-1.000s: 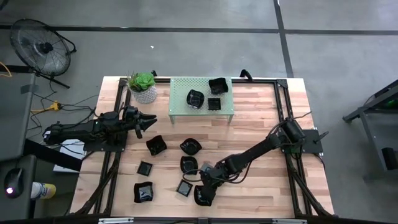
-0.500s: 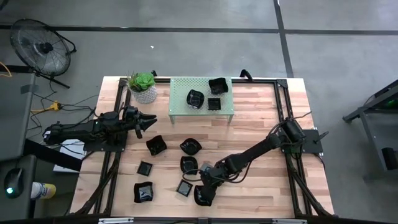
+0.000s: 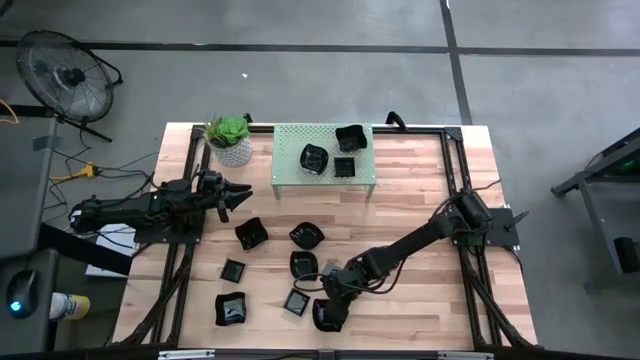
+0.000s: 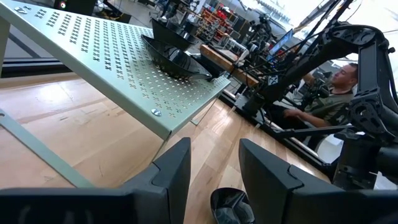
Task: Pick & Place Mini shaped plates
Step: Stack the leaf shaped plate on top of the leaf shaped plate on the shelf
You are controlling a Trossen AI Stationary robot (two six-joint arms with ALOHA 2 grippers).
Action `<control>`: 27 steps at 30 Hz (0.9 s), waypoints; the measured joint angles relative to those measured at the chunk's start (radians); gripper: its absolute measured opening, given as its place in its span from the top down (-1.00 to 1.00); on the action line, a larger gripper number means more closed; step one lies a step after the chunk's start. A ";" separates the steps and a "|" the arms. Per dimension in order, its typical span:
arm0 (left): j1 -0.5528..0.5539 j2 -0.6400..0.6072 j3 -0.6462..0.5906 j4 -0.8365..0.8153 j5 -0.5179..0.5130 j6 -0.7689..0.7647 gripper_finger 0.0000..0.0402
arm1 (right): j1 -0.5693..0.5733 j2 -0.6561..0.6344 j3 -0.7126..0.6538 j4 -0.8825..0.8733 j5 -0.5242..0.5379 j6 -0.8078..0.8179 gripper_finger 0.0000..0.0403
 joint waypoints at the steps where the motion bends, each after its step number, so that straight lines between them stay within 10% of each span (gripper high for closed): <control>1: 0.000 0.000 0.000 0.000 0.000 0.000 0.33 | 0.000 -0.003 0.000 -0.002 0.001 -0.001 0.97; 27: 0.000 0.000 0.000 0.000 0.000 0.000 0.34 | -0.139 -0.247 0.000 -0.108 0.044 -0.193 1.00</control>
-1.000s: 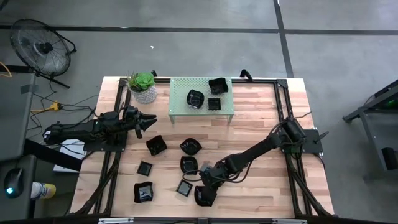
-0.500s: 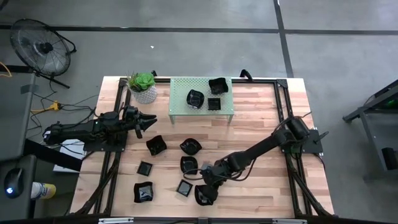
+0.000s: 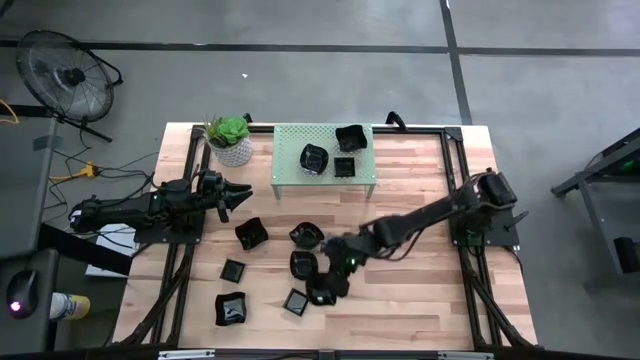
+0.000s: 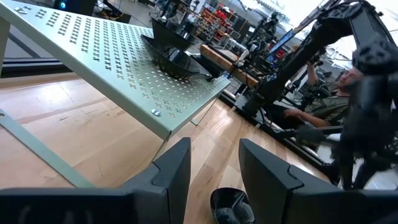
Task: Pick & Place Mini shaped plates
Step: Stack the leaf shaped plate on top of the leaf shaped plate on the shelf
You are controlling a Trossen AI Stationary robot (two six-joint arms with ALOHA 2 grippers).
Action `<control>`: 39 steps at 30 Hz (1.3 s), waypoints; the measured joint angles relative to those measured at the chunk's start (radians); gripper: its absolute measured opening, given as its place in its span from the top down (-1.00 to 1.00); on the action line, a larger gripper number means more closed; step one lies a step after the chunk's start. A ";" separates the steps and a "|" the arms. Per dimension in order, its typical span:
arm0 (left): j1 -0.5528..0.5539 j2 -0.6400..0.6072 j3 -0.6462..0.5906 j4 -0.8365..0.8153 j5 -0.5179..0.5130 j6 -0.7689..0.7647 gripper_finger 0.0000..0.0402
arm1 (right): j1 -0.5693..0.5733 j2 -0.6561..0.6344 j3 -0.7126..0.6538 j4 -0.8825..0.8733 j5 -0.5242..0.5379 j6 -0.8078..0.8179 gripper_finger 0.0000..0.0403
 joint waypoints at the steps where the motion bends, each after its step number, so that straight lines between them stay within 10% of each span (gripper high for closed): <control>1: 0.000 0.000 0.000 0.000 0.000 0.000 0.33 | -0.017 -0.016 0.000 0.001 0.004 -0.013 1.00; 17: 0.000 0.000 0.000 0.000 0.000 0.000 0.34 | -0.320 -0.262 0.000 -0.038 0.009 -0.148 1.00; 39: 0.000 0.000 0.000 0.000 0.000 0.000 0.34 | -0.727 -0.167 0.185 -0.197 -0.223 -0.167 1.00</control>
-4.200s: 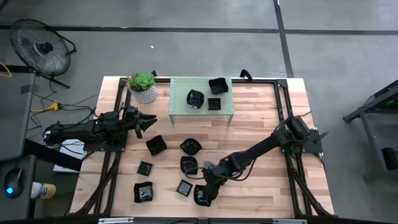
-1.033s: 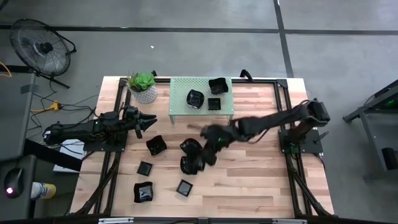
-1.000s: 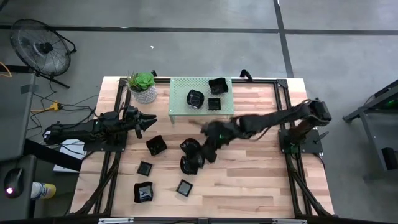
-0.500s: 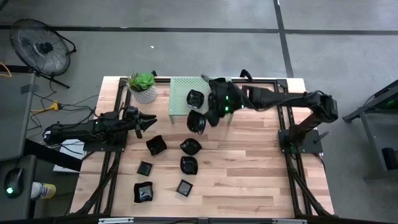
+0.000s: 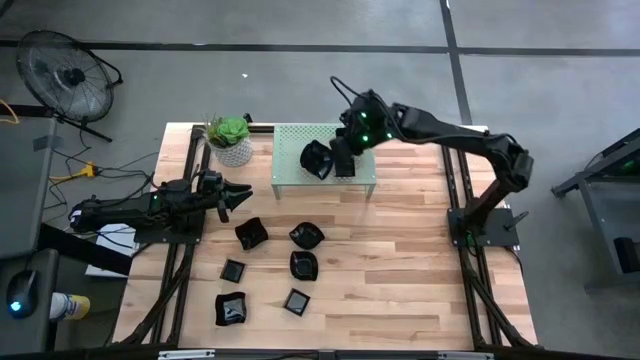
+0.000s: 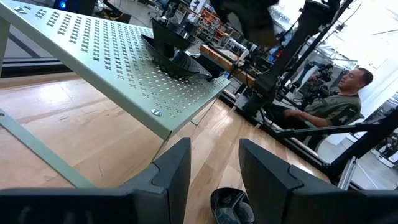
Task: Pick & Place Mini shaped plates
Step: Stack the leaf shaped plate on top of the leaf shaped plate on the shelf
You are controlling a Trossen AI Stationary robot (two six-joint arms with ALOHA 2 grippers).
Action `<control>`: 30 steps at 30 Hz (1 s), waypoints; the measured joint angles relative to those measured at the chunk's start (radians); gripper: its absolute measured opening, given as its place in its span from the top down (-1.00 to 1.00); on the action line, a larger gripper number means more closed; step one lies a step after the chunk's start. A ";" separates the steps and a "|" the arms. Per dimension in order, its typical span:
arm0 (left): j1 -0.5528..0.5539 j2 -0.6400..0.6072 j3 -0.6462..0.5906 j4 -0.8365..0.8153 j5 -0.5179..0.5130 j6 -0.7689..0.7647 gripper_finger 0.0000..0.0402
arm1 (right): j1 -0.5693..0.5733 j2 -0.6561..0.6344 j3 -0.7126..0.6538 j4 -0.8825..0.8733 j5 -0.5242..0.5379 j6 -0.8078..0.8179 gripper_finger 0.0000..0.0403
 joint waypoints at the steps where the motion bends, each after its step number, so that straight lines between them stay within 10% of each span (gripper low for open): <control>1: 0.000 0.000 0.000 0.000 0.000 0.000 0.33 | -0.007 0.020 0.030 -0.028 0.001 -0.003 1.00; 15: 0.000 0.000 0.000 0.000 0.000 0.000 0.34 | -0.060 0.255 0.315 -0.220 -0.019 -0.049 1.00; 30: 0.000 0.000 0.000 0.000 0.000 0.000 0.33 | -0.079 0.298 0.318 -0.315 0.000 -0.067 1.00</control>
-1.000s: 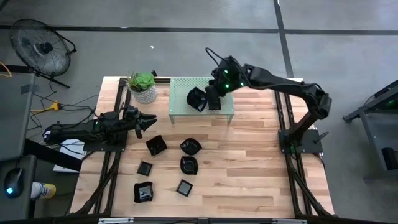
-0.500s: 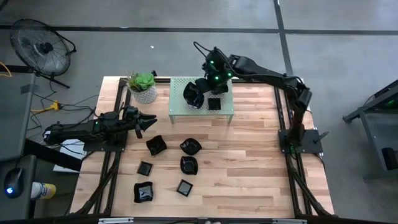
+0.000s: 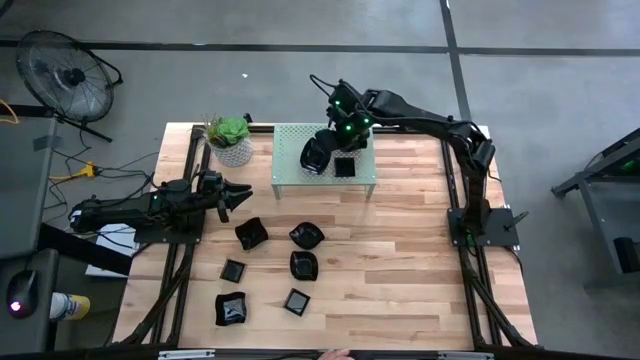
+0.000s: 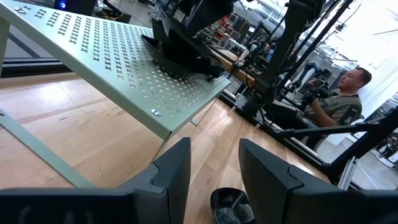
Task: Pick & Place Mini shaped plates
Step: Stack the leaf shaped plate on top of the leaf shaped plate on the shelf
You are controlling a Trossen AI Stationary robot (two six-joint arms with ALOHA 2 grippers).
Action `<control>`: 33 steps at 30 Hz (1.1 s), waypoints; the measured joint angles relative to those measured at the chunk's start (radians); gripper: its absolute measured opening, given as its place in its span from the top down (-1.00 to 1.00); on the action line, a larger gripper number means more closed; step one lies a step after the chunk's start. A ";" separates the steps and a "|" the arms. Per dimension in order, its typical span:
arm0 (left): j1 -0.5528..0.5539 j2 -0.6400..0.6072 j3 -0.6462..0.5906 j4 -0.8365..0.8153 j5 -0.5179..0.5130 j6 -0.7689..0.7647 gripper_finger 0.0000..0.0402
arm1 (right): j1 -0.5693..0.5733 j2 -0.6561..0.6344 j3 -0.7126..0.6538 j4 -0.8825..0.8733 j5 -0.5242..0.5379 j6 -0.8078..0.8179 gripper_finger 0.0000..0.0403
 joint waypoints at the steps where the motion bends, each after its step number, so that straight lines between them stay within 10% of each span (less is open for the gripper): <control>1: 0.000 0.000 0.000 0.000 0.000 0.000 0.34 | 0.000 0.000 0.000 0.001 0.000 -0.001 1.00; 33: 0.000 0.000 0.000 0.000 0.000 0.000 0.33 | -0.003 0.028 0.000 0.033 -0.005 -0.034 0.66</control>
